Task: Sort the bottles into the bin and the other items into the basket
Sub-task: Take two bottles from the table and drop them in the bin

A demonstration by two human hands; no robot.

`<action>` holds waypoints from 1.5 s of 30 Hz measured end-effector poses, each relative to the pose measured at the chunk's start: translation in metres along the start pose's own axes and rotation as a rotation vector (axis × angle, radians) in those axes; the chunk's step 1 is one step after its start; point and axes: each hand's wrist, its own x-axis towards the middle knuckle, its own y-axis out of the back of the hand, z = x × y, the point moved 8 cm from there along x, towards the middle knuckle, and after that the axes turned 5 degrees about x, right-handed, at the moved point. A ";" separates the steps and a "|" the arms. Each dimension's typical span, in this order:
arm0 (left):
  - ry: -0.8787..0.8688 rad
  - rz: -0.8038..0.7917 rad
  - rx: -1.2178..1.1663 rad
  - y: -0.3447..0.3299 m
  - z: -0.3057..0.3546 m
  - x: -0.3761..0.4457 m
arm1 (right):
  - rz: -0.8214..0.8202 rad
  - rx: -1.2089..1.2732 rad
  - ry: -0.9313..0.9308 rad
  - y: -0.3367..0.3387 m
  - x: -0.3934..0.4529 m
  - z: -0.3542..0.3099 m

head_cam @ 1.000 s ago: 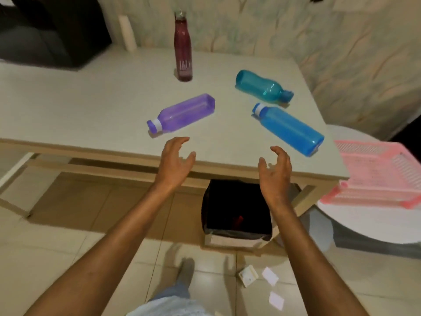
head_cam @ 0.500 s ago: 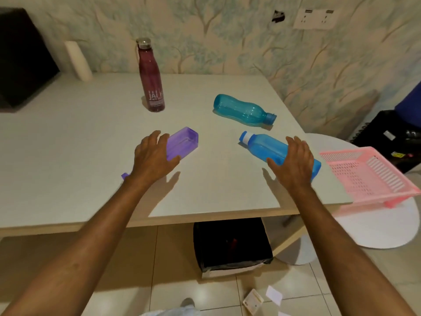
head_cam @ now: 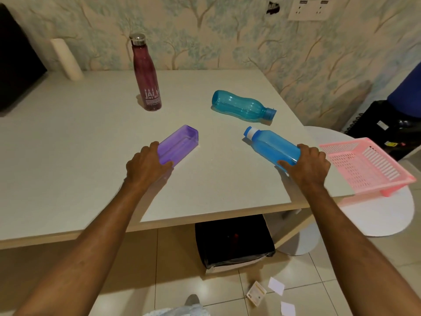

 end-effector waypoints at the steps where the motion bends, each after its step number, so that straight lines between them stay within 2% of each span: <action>1: -0.005 0.013 -0.017 0.001 0.002 -0.005 | -0.001 0.038 -0.013 0.005 -0.007 0.001; 6: -0.012 0.047 -0.272 0.000 0.022 -0.053 | 0.048 0.341 -0.131 0.036 -0.058 0.013; 12: -0.025 0.027 -0.654 -0.014 0.075 -0.138 | 0.079 0.712 -0.299 0.060 -0.151 0.051; 15: -0.049 -0.059 -0.784 -0.029 0.104 -0.184 | 0.092 0.850 -0.364 0.064 -0.207 0.078; 21: -0.147 -0.305 -0.915 -0.086 0.141 -0.279 | 0.011 0.952 -0.566 0.046 -0.322 0.132; 27: 0.047 -0.448 -0.971 -0.171 0.126 -0.344 | -0.197 1.016 -0.796 0.003 -0.413 0.157; 32: 0.287 -0.607 -1.011 -0.235 0.101 -0.357 | -0.426 1.085 -0.961 -0.045 -0.450 0.158; 37: 0.509 -0.781 -1.060 -0.296 0.086 -0.337 | -0.571 1.204 -1.162 -0.112 -0.454 0.143; 45: 0.664 -0.879 -0.960 -0.384 0.073 -0.258 | -0.632 1.211 -1.313 -0.227 -0.409 0.114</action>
